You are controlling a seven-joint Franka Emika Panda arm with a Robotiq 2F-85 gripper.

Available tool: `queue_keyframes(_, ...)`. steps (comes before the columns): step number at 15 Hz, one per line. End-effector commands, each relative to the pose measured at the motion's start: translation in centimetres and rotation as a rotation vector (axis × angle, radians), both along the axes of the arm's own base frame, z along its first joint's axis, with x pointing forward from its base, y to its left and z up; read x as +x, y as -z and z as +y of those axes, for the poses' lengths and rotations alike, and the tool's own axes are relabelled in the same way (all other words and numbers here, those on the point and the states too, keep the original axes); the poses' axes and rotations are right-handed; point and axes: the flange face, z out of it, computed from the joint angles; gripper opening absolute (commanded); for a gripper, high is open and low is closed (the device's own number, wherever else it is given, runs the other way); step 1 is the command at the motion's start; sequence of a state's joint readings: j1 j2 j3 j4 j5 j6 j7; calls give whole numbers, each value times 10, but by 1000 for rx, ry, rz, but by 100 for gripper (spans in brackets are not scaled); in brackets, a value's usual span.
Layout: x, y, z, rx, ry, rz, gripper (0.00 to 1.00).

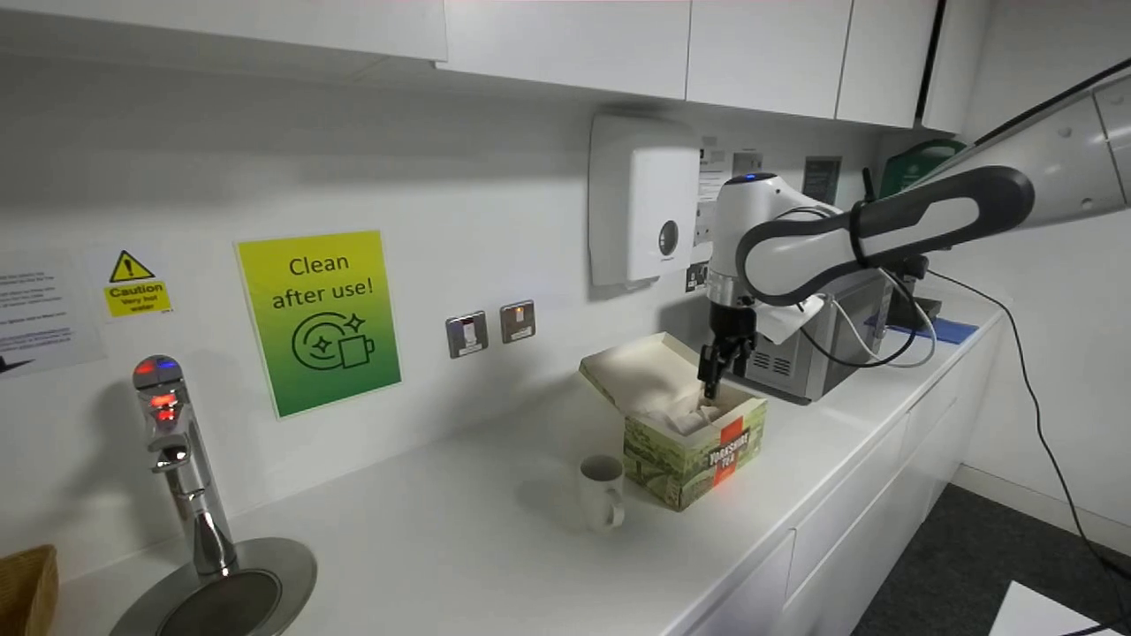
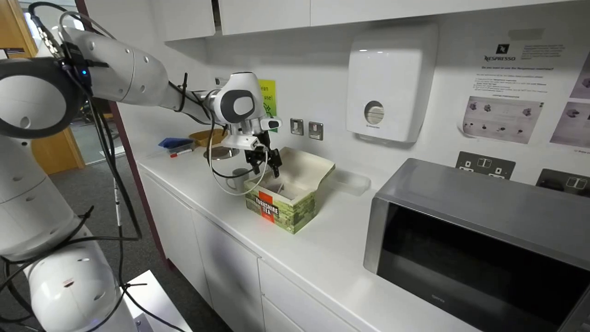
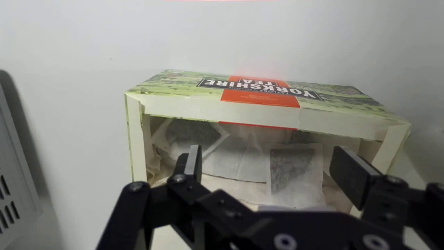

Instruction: Remove the teabag from the green box and put it in the white mug on the left

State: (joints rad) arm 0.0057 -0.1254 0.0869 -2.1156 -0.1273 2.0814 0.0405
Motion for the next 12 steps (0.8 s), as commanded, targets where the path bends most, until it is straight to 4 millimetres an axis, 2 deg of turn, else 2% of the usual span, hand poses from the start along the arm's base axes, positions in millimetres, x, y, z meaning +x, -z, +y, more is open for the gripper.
queue_keyframes(1,1,-1,0,1,0,0,100)
queue_keyframes(5,3,-1,-1,-4,8,-5,100)
queue_keyframes(12,25,20,-1,-6,22,26,100)
